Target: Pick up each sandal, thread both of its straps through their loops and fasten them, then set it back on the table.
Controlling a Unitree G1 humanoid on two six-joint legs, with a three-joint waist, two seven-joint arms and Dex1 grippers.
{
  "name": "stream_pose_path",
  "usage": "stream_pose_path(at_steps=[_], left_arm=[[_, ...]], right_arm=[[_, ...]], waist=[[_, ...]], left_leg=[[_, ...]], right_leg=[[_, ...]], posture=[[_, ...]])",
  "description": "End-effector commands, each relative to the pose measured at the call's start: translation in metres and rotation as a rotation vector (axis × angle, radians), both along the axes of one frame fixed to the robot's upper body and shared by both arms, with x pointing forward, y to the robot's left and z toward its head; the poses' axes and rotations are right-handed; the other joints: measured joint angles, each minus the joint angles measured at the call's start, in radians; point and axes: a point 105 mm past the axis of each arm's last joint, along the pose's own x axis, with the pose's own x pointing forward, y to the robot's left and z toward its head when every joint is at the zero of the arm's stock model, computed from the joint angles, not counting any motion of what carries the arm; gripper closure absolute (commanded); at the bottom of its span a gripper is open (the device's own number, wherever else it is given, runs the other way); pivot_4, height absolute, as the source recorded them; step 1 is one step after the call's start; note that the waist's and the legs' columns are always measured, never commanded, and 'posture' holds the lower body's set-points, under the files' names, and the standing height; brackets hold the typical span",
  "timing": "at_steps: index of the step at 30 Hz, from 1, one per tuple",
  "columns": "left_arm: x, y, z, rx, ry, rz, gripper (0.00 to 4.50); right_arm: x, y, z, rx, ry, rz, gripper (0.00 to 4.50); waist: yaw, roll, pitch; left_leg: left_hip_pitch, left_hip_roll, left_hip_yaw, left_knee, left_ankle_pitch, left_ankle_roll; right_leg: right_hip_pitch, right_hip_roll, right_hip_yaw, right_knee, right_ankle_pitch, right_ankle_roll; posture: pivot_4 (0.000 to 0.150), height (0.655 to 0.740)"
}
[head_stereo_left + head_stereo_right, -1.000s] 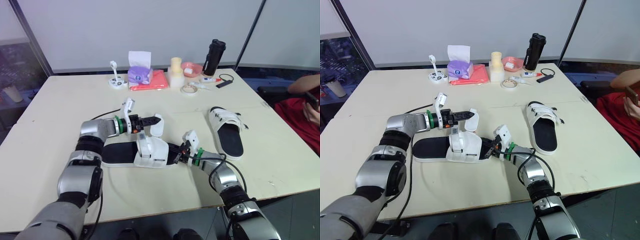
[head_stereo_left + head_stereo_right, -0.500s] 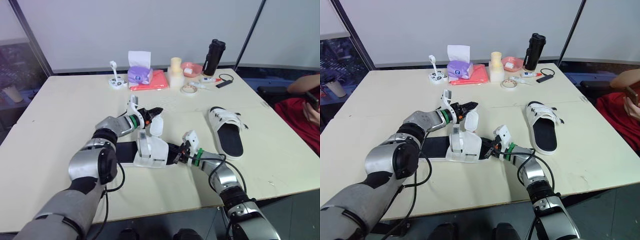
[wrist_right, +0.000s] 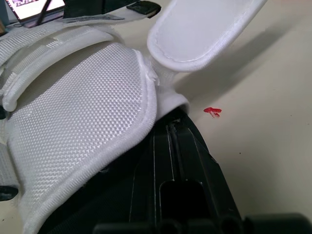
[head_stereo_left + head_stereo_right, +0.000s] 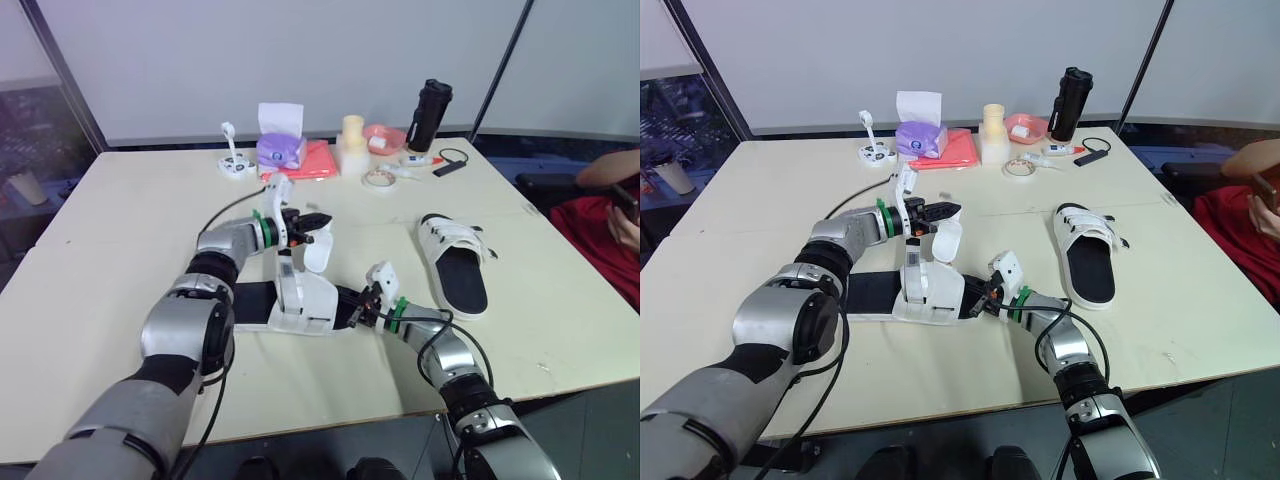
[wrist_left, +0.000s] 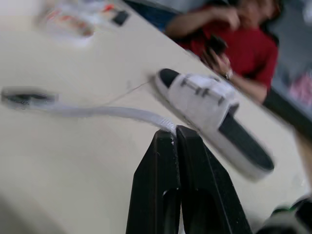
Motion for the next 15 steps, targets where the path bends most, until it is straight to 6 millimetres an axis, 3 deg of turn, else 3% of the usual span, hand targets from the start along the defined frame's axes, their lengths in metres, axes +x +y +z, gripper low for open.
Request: stream_pose_path(at_steps=[1,6,12,15], left_arm=[[-0.021,-0.003,-0.001,0.268,-0.385,-0.179,4.42],[-0.038,0.017,-0.018,0.537,-0.848,-0.261,4.42],[-0.041,0.034,-0.005,0.599,-1.195,-0.189,4.42],[-0.036,0.038,-0.007,0.648,-1.266,-0.144,4.42]], right_arm=[[-0.024,-0.036,-0.087,-0.160,0.300,-0.153,4.50],[-0.023,-0.036,-0.087,-0.163,0.300,-0.152,4.50],[-0.022,-0.037,-0.088,-0.168,0.302,-0.153,4.50],[-0.023,-0.038,-0.089,-0.173,0.305,-0.153,4.50]], waist=[[0.001,0.001,-0.001],[0.005,0.001,-0.001],[0.008,0.000,-0.001],[0.008,0.000,-0.001]], left_leg=[[0.000,0.000,0.000,0.000,-0.001,-0.001],[-0.001,0.001,0.000,0.000,0.000,0.000],[-0.001,0.004,-0.001,0.000,0.000,0.003],[-0.001,0.004,-0.001,0.000,0.000,0.004]], right_leg=[[0.000,0.000,0.000,0.000,0.000,0.000],[-0.001,-0.002,0.004,0.000,-0.001,-0.004],[-0.002,-0.006,0.007,-0.001,-0.002,-0.006],[-0.002,-0.006,0.006,0.000,-0.001,-0.005]], posture=[[0.150,0.7400],[0.150,0.7400],[0.150,0.7400],[0.150,0.7400]])
